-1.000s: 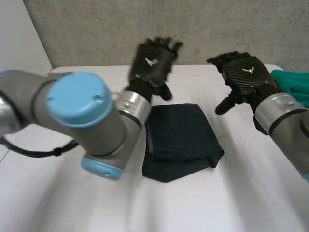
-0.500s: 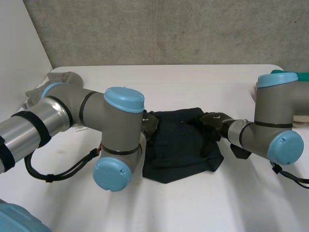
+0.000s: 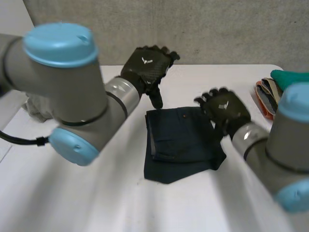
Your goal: Fold the laundry.
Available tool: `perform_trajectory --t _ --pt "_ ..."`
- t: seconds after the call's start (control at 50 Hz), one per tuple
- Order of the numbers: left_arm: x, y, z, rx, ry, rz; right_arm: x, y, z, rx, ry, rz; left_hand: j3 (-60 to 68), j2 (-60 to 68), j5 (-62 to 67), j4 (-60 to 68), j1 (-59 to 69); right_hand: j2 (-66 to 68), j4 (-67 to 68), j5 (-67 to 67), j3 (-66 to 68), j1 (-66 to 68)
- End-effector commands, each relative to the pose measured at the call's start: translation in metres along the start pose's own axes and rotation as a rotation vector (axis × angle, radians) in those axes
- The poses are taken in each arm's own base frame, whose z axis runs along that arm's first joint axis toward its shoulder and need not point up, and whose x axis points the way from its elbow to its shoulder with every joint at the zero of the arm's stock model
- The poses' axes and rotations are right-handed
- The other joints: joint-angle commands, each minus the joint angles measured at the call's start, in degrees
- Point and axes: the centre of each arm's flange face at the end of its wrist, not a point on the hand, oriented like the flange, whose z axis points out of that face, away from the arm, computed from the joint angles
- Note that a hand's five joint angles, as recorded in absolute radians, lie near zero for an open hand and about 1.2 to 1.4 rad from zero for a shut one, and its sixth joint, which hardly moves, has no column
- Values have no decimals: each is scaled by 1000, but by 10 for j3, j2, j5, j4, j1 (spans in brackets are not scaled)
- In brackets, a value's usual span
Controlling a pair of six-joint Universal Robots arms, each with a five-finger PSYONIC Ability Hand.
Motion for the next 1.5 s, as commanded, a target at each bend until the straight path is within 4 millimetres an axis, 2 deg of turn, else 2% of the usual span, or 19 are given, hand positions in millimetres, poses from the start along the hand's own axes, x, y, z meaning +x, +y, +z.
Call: perform_trajectory --t 0.02,0.12,0.2,0.46,0.64,0.7,0.72,0.76,0.86,0.94,1.02,1.06,1.08,1.1,1.2,1.3,1.36,1.38,1.5 --pt "10 -23 -19 81 285 -57 -56 41 -31 12 -84 -27 -1 2 -5 5 13 -11 -23 -28 -14 -15" --pt "21 -36 -39 116 448 -83 -80 74 -20 44 -93 -44 3 5 -2 9 17 -11 -23 -28 -14 -15" --pt "22 -35 -42 111 453 -85 -83 84 -3 87 -52 -46 6 9 1 12 20 -11 -23 -28 -14 -15" --pt "24 -27 -44 86 456 -98 -63 58 32 237 111 -36 6 9 1 12 20 -11 -23 -28 -14 -15" --pt "24 -22 -44 72 457 -106 -66 62 60 222 104 -38 4 7 0 10 18 -11 -23 -28 -14 -15" --pt "24 -22 -44 71 457 -107 -65 59 67 223 95 -38 4 7 0 10 18 158 145 140 154 153" --pt "24 -22 -44 71 455 -107 -63 55 70 229 93 -37 4 7 0 10 18 387 374 369 383 382" --pt "24 -22 -44 72 455 -106 -61 49 73 241 86 -36 4 7 0 10 18 630 617 613 626 625" --pt "20 -26 -43 85 445 -101 -45 32 83 295 93 -31 4 7 0 10 18 689 677 672 686 685" --pt "13 -37 -46 118 426 -87 -19 6 90 376 136 -35 3 5 -2 9 17 689 677 672 686 685" --pt "10 -47 -47 161 415 -71 25 -27 96 470 236 -45 3 5 -2 9 17 689 677 672 686 685" --pt "9 -55 -47 189 412 -71 60 -49 97 534 318 -54 3 5 -2 9 17 689 677 672 686 685" --pt "8 -59 -48 200 410 -75 66 -53 98 545 333 -55 3 5 -2 9 17 689 677 672 686 685" --pt "7 -61 -48 207 408 -81 91 -63 98 580 385 -56 1 4 -4 7 15 689 677 672 686 685" --pt "3 -71 -48 245 404 -127 171 -69 99 637 497 -49 3 5 -2 9 17 689 677 672 686 685" --pt "2 -72 -46 256 408 -161 265 -45 87 594 503 -84 3 5 -2 9 17 689 677 672 686 685" --pt "2 -70 -46 252 407 -163 297 -26 83 556 492 -80 3 5 -2 9 17 689 677 672 686 685" --pt "2 -70 -46 250 407 -163 314 -6 84 526 483 -65 3 5 -2 9 17 689 677 672 686 685" --pt "3 -64 -43 234 407 -171 355 75 90 422 437 -24 3 5 -2 9 17 689 677 672 686 685"
